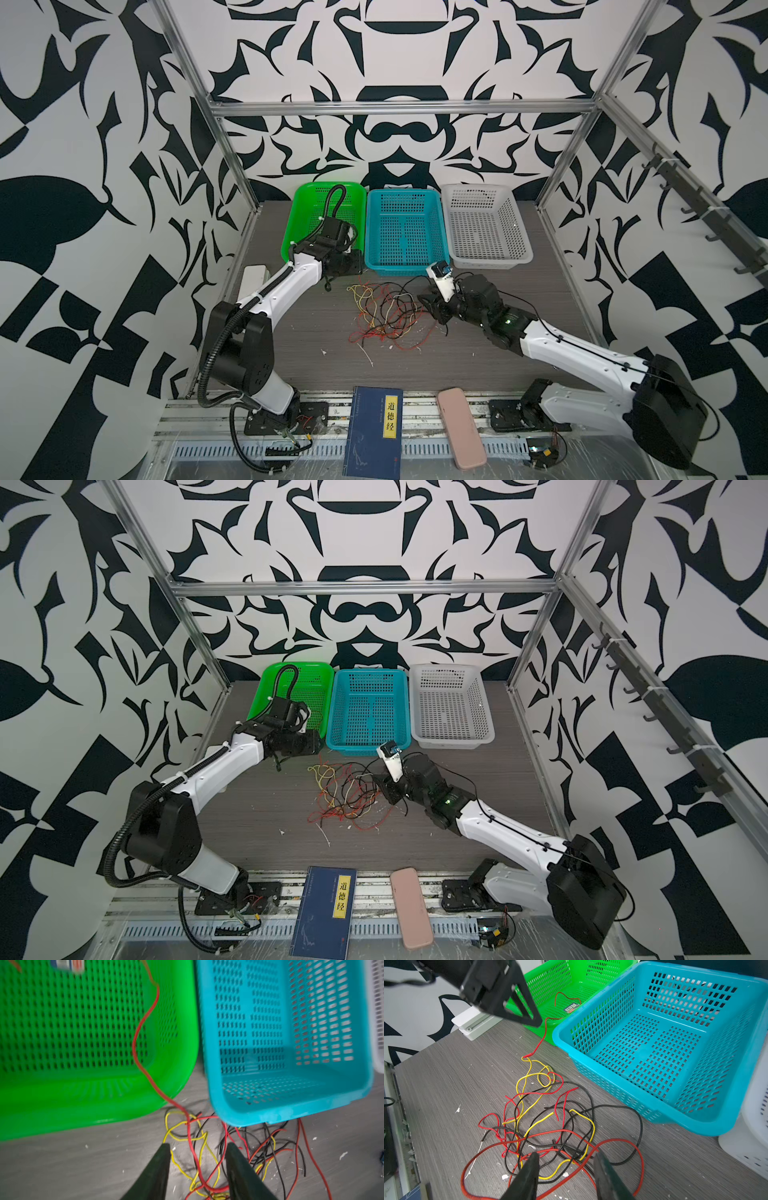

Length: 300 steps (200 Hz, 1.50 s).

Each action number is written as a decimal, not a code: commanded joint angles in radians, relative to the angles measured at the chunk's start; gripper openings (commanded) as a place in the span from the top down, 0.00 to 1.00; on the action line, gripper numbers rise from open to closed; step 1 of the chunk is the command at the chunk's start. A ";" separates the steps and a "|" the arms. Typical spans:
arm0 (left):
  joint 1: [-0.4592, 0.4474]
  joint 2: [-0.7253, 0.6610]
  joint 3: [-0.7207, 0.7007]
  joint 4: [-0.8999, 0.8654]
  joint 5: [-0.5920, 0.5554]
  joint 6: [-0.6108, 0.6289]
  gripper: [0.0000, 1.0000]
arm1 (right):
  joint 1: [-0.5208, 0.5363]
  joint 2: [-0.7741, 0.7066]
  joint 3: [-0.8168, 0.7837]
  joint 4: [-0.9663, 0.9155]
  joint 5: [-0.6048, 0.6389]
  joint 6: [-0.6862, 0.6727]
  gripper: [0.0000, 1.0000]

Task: Untangle and sort cables by color
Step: Place the cable into the container, then pick up the cable from the container.

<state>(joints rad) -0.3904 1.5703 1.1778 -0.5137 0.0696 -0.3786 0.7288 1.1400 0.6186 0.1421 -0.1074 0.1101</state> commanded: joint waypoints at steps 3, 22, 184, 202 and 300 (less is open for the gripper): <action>-0.011 -0.006 -0.007 0.018 0.022 -0.039 0.54 | 0.004 0.003 0.008 0.059 0.013 0.021 0.54; -0.019 0.014 0.003 0.026 0.027 -0.037 0.57 | 0.004 0.009 0.010 0.060 0.011 0.024 0.54; -0.021 0.076 0.097 -0.068 -0.068 0.048 1.00 | 0.004 -0.023 -0.013 0.061 0.026 0.036 0.55; -0.021 0.058 0.121 -0.096 -0.068 0.058 1.00 | 0.004 -0.021 -0.016 0.067 0.025 0.038 0.55; 0.160 0.157 0.387 -0.146 -0.135 0.188 1.00 | 0.004 -0.035 -0.024 0.066 0.024 0.037 0.56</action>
<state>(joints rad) -0.2977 1.6470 1.5005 -0.6514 -0.0639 -0.2260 0.7288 1.1378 0.5968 0.1699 -0.0925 0.1368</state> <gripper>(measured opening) 0.043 0.446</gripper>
